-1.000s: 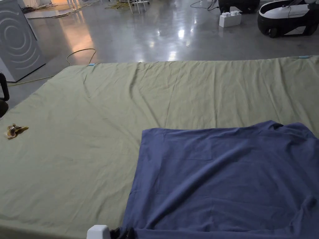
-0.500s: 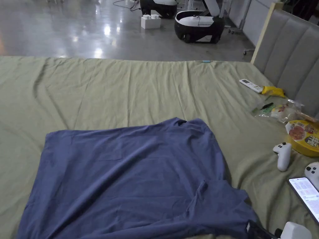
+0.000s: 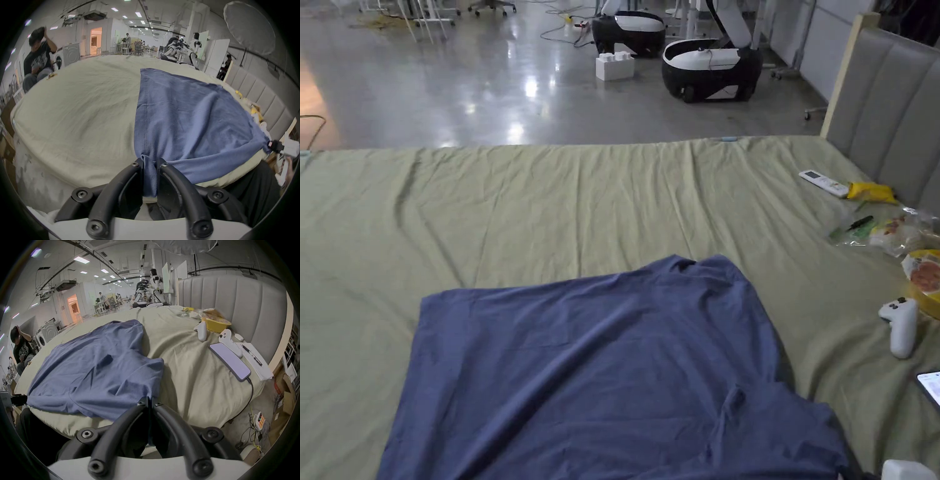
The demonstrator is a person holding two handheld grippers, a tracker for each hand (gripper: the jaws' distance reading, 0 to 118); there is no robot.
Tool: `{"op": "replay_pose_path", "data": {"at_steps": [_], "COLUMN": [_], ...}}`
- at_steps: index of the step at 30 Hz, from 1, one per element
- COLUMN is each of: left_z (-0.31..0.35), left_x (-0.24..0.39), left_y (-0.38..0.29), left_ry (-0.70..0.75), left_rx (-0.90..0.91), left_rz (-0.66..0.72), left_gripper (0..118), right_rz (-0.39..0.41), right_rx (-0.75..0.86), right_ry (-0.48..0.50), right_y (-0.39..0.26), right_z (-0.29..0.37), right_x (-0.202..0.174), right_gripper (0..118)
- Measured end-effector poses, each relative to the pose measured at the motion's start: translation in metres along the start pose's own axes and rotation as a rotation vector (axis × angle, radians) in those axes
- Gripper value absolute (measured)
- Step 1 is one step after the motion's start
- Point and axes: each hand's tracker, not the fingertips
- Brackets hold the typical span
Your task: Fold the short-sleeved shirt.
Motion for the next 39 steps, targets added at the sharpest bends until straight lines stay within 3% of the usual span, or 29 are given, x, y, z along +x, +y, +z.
{"op": "replay_pose_path", "data": {"at_steps": [4, 8, 10, 13, 16, 20, 21, 22, 24, 25, 29, 34, 39], "left_z": [0.021, 0.028, 0.026, -0.012, -0.051, -0.104, -0.11, -0.118, -0.118, -0.114, -0.053, 0.088, 0.203], "left_x": [0.004, 0.014, 0.017, 0.017, 0.024, 0.035, 0.035, 0.034, 0.03, 0.021, 0.032, 0.063, 0.121], "left_y": [0.018, 0.076, 0.095, 0.156, 0.186, 0.203, 0.2, 0.2, 0.197, 0.194, 0.189, 0.148, 0.087], "left_ry": [-0.016, -0.043, -0.032, 0.021, 0.058, 0.124, 0.142, 0.149, 0.099, 0.091, 0.068, 0.032, 0.108], "left_rx": [0.086, 0.176, 0.196, 0.14, 0.077, -0.008, -0.024, -0.041, -0.065, -0.028, 0.14, 0.496, 0.681], "left_rz": [0.047, 0.047, 0.05, 0.08, 0.025, 0.011, 0.039, 0.073, 0.127, 0.115, -0.028, -0.237, -0.299], "left_gripper": [10, 10, 10, 10, 10, 12, 17, 38, 77, 83, 83, 83, 83], "right_rz": [-0.008, 0.115, 0.1, 0.052, 0.134, 0.123, 0.132, 0.12, 0.082, 0.066, 0.087, 0.158, 0.113], "right_rx": [0.123, 0.172, 0.168, 0.115, 0.044, -0.115, -0.156, -0.197, -0.204, -0.175, -0.04, 0.303, 0.538], "right_ry": [0.033, 0.032, 0.036, 0.049, 0.01, -0.026, -0.04, -0.043, -0.002, 0.024, 0.088, 0.204, 0.258], "right_y": [0.037, 0.105, 0.136, 0.168, 0.182, 0.176, 0.172, 0.169, 0.16, 0.158, 0.168, 0.163, 0.128], "right_z": [0.015, -0.008, -0.031, -0.069, -0.108, -0.182, -0.197, -0.206, -0.211, -0.208, -0.161, -0.012, 0.116], "right_x": [-0.001, -0.015, -0.021, -0.036, -0.055, -0.056, -0.055, -0.055, -0.048, -0.044, -0.033, -0.044, -0.062], "right_gripper": [3, 3, 3, 3, 3, 3, 3, 12, 67, 84, 77, 78, 78]}}
